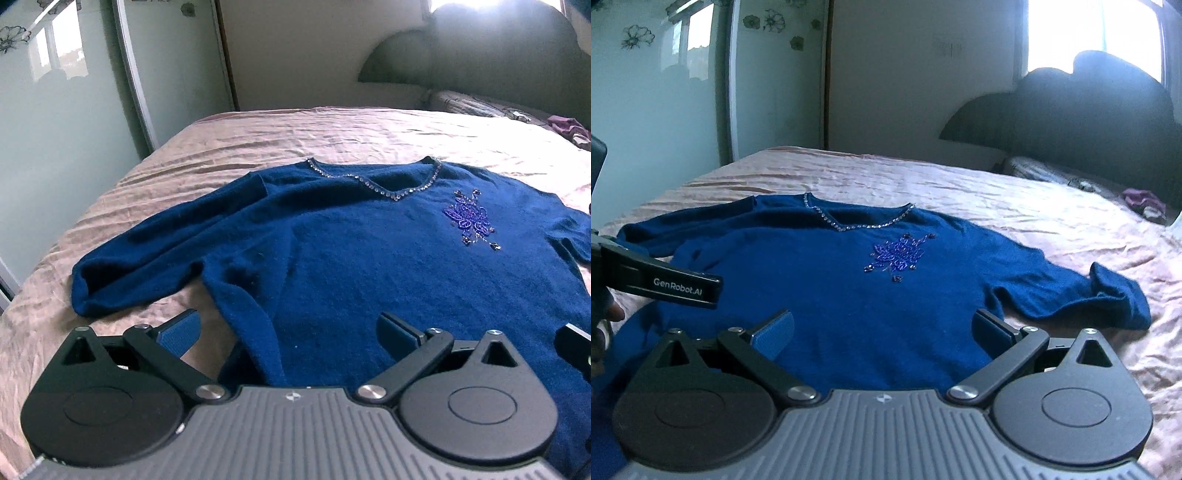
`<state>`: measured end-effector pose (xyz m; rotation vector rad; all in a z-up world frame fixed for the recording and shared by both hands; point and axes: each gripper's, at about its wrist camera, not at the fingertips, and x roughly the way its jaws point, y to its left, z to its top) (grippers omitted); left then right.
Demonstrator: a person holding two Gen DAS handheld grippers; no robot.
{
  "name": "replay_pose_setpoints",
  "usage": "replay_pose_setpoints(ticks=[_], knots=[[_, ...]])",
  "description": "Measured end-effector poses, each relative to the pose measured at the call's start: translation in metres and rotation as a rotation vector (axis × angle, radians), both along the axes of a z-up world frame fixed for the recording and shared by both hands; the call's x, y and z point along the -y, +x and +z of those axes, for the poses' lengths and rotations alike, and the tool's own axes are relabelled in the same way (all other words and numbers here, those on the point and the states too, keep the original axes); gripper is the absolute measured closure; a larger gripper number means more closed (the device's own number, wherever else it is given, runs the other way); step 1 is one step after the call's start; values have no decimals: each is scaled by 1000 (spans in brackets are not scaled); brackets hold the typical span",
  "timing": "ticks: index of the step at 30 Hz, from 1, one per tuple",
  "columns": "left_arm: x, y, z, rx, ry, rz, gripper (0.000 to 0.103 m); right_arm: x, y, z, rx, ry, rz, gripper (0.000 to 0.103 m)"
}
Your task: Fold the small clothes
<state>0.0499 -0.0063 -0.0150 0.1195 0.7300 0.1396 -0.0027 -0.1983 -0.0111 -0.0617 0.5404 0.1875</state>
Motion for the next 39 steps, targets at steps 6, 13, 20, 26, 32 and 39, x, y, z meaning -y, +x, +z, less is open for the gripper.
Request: replay_pose_setpoints(ticks=[6, 13, 20, 26, 32, 39], knots=[[2, 3, -4, -21, 7, -4, 1, 4, 2, 0, -1, 15, -7, 0], [3, 6, -8, -40, 6, -7, 0, 6, 4, -2, -20, 44, 7, 0], [11, 11, -12, -50, 23, -33, 0, 10, 7, -6, -43, 78, 14, 0], [18, 11, -14, -3, -9, -75, 0, 19, 17, -14, -89, 74, 1, 0], [33, 8, -18, 80, 55, -115, 0, 46, 35, -8, -53, 48, -79, 0], [44, 8, -29, 71, 78, -156, 0, 120, 109, -6, -96, 252, -242, 0]])
